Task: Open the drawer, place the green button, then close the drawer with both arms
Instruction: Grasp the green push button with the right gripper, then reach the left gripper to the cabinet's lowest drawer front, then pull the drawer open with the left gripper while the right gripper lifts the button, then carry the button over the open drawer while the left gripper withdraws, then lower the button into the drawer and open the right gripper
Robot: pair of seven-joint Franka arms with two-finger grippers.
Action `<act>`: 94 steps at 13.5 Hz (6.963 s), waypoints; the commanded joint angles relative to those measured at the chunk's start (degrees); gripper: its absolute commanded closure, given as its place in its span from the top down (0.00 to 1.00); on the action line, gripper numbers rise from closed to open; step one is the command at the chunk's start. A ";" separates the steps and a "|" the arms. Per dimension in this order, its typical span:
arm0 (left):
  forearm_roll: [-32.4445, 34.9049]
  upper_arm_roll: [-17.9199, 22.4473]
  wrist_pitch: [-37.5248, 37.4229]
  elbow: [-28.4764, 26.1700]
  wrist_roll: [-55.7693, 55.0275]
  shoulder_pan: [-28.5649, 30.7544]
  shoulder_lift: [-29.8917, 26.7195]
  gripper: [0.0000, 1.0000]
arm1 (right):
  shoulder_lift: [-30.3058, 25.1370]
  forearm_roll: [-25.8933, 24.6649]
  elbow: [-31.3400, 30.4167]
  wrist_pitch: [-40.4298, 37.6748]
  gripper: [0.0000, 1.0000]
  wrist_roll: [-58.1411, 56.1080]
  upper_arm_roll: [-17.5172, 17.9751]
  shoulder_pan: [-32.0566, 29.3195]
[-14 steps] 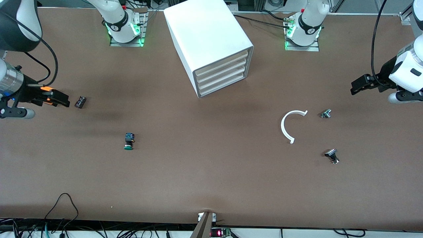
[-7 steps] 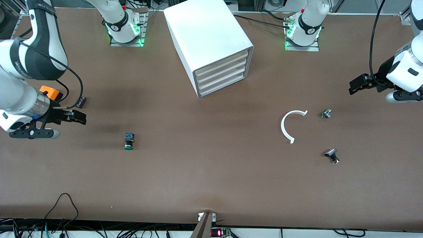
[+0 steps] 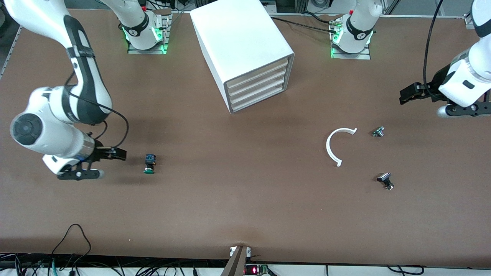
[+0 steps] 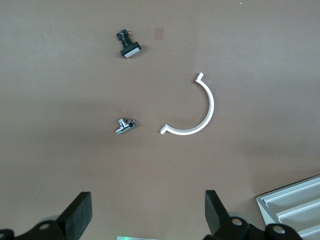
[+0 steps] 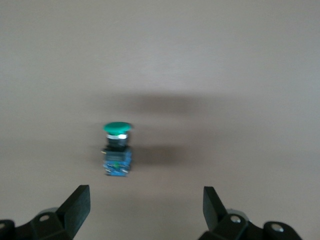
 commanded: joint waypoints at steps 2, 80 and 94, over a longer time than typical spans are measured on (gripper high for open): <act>-1.34 -2.31 -1.25 -0.56 0.60 -0.39 3.57 0.99 | 3.43 2.81 -2.40 7.43 1.00 0.19 -0.32 4.75; -14.74 0.31 24.25 -8.58 47.63 5.15 5.17 1.00 | 5.11 -13.25 11.13 5.61 0.22 -35.67 8.29 41.32; 7.17 -2.40 3.75 1.28 14.75 1.55 0.94 1.00 | 12.23 -21.80 9.46 7.80 0.22 -34.88 8.29 45.55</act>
